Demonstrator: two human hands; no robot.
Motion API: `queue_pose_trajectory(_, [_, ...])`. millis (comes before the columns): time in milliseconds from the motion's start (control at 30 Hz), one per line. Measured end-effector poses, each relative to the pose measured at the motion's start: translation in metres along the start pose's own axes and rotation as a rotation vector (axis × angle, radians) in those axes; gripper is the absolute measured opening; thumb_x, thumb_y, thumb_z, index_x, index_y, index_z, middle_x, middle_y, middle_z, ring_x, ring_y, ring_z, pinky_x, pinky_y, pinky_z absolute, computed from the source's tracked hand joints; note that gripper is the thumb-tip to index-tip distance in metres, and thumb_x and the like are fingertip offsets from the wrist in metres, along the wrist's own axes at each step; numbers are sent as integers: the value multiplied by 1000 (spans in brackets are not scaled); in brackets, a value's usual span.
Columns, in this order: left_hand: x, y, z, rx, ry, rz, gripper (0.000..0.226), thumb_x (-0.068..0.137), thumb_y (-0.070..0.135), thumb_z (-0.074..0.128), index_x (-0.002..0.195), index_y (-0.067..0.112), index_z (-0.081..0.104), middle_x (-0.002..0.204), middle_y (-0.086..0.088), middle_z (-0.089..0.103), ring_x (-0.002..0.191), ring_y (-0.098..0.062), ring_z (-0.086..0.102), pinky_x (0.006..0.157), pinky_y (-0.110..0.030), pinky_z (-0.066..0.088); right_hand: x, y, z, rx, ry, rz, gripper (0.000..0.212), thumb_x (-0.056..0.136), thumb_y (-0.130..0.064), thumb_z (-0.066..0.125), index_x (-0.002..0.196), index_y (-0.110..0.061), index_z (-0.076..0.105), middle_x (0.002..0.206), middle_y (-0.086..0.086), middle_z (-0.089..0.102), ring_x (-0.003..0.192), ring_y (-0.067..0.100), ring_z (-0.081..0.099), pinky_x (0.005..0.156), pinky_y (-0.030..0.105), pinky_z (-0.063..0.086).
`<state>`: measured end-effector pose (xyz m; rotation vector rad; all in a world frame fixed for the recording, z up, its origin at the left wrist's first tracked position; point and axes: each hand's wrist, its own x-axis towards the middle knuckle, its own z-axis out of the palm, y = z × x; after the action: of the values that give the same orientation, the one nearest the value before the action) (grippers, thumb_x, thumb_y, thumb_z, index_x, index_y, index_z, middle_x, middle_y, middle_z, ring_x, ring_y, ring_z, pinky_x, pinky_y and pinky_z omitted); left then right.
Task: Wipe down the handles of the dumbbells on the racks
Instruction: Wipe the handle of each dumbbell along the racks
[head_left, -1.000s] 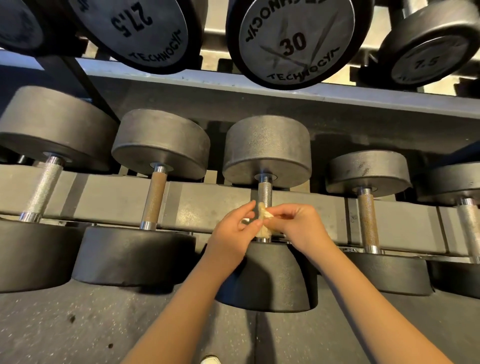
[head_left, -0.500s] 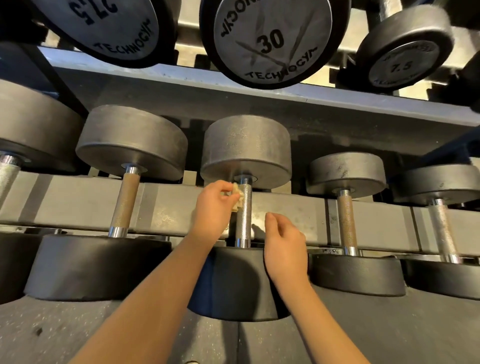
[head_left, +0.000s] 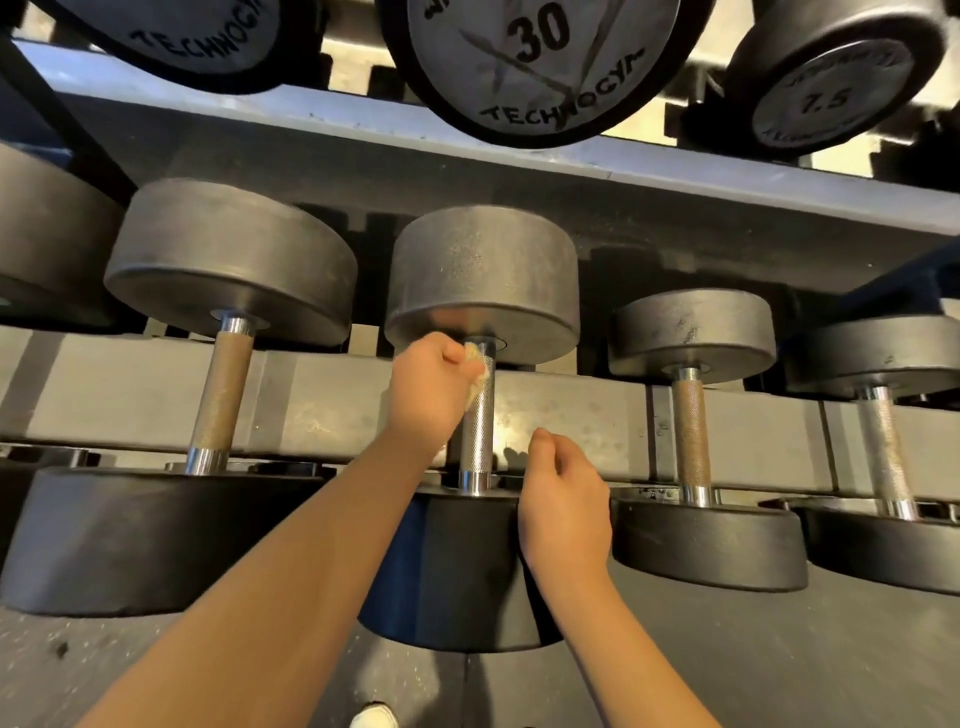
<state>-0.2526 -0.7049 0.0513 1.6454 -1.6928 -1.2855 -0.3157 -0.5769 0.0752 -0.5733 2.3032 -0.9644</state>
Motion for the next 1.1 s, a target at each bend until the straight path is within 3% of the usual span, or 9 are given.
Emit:
queue_pose_trajectory(200, [-13, -4, -5, 58, -97, -24, 27, 86, 19, 67, 66, 22, 49, 67, 6, 53, 66, -12, 54, 61, -22, 45, 0, 0, -2, -11, -21, -21, 30, 98, -36, 37, 100, -24, 64, 77, -13, 56, 72, 1, 50, 56, 19, 33])
queue_pose_trajectory(300, [-21, -6, -7, 126, -112, 30, 26, 88, 18, 64, 71, 24, 46, 74, 7, 53, 72, -12, 55, 64, -22, 48, -3, -2, -3, 20, -37, -39, 24, 98, -38, 40, 95, -31, 63, 81, -12, 61, 77, 6, 55, 61, 24, 38])
queue_pose_trajectory(400, [-11, 0, -7, 125, -18, 113, 11, 91, 25, 61, 82, 24, 54, 84, 6, 60, 82, -12, 59, 77, -34, 51, -6, 1, 0, -16, -68, -154, 41, 91, -50, 38, 111, -28, 66, 110, -11, 65, 104, 7, 56, 86, 30, 44])
queue_pose_trajectory(500, [-5, 7, -1, 105, 88, 130, 17, 94, 33, 56, 77, 29, 57, 75, 11, 59, 74, -8, 58, 77, -37, 52, -9, 3, -1, -98, -79, -267, 51, 87, -52, 38, 125, -27, 61, 134, -11, 54, 124, 4, 43, 105, 29, 35])
queue_pose_trajectory(600, [-10, 0, 7, 130, 73, 91, 18, 93, 32, 56, 81, 19, 60, 80, 2, 63, 77, -18, 61, 77, -43, 52, -7, 3, -5, -159, -114, -290, 39, 96, -43, 47, 130, -27, 57, 139, -12, 50, 128, 3, 38, 104, 24, 29])
queue_pose_trajectory(667, [-14, -5, 5, 210, -8, 67, 13, 91, 27, 59, 86, 15, 60, 86, 0, 63, 82, -19, 61, 78, -39, 52, -6, 3, -7, -175, -131, -288, 38, 96, -41, 46, 130, -28, 56, 138, -14, 50, 128, 2, 38, 100, 20, 28])
queue_pose_trajectory(800, [-17, -6, -7, 274, -128, 72, 12, 89, 21, 64, 89, 10, 60, 88, -3, 63, 85, -18, 60, 76, -31, 50, -9, 2, -5, -92, -115, -273, 51, 87, -52, 36, 123, -26, 62, 130, -11, 56, 120, 1, 43, 95, 18, 30])
queue_pose_trajectory(967, [-6, 2, -9, 113, -6, 108, 10, 89, 24, 63, 82, 19, 59, 80, 4, 61, 81, -15, 61, 73, -29, 48, -10, 2, -3, -21, -84, -251, 54, 84, -50, 35, 121, -23, 64, 124, -10, 60, 115, 2, 48, 99, 25, 39])
queue_pose_trajectory(1100, [-3, -1, -5, 123, -30, 97, 19, 91, 28, 60, 76, 15, 60, 75, -1, 62, 77, -17, 62, 70, -29, 50, -8, 4, -4, -72, -61, -257, 38, 96, -41, 42, 120, -21, 63, 121, -10, 60, 101, -1, 47, 86, 22, 37])
